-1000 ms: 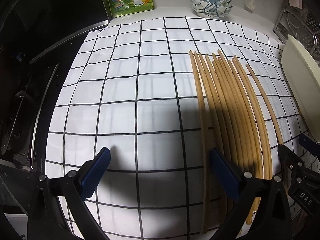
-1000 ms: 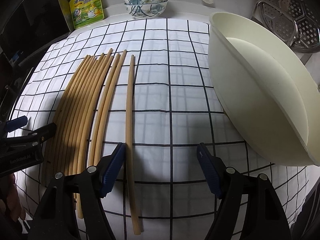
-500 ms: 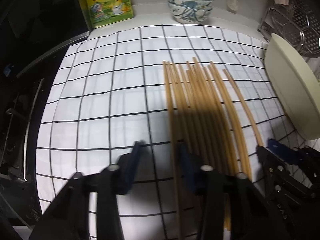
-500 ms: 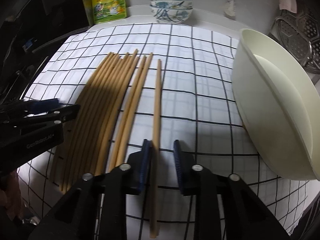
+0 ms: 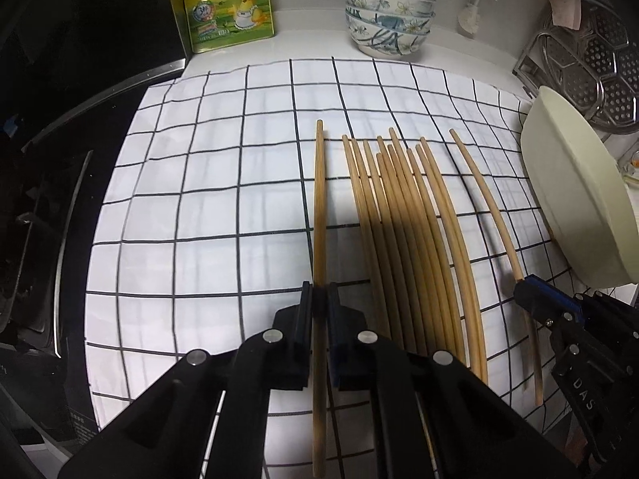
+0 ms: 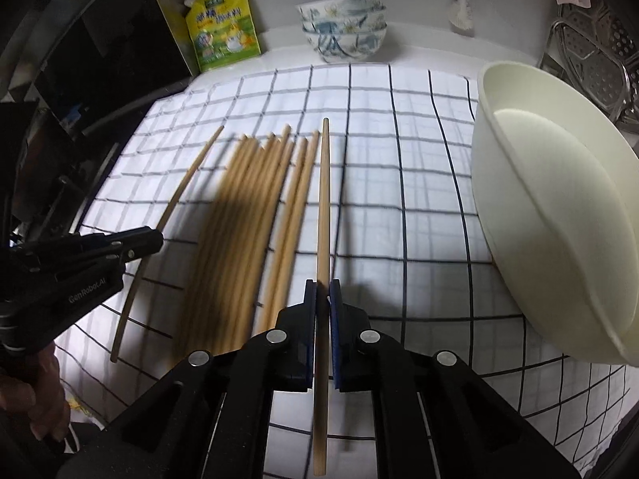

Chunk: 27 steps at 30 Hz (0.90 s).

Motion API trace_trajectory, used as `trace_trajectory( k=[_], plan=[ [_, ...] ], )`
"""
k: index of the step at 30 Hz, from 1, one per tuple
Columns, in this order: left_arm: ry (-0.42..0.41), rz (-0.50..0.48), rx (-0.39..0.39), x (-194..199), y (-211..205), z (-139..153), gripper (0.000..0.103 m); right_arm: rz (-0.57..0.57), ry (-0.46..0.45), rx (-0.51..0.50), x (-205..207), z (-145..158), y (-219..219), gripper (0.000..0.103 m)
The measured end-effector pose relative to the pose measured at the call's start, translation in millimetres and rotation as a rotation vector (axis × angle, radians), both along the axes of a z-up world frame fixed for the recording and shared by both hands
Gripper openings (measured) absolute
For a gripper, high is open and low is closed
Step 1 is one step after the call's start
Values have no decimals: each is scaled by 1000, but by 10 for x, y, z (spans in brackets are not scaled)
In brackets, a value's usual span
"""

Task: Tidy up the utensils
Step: 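Carry the chopstick into the cream basin and open the right tool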

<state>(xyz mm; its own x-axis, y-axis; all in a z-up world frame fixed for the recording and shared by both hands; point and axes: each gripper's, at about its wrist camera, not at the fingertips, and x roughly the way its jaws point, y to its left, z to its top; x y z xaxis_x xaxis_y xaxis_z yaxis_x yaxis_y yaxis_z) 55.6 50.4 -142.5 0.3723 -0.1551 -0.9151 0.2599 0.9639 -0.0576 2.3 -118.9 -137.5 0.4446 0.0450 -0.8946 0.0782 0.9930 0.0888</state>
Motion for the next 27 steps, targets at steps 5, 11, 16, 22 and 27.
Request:
trace_trajectory(
  k=[5, 11, 16, 22, 27],
  plan=[
    [-39, 7, -15, -29, 13, 305, 8, 7, -39, 39, 4, 232, -26, 6],
    [-112, -7, -40, -79, -245, 703, 8, -26, -102, 49, -72, 614, -281, 6],
    [-155, -84, -77, -139, -751, 940, 8, -102, -147, 34, -171, 850, -724, 6],
    [-184, -200, -139, -145, -1596, 1102, 8, -215, -179, -6, -356, 1041, -1469, 6],
    [-240, -260, -169, -111, -2293, 1119, 8, -285, -184, 16, -417, 1022, -2070, 6]
  ],
)
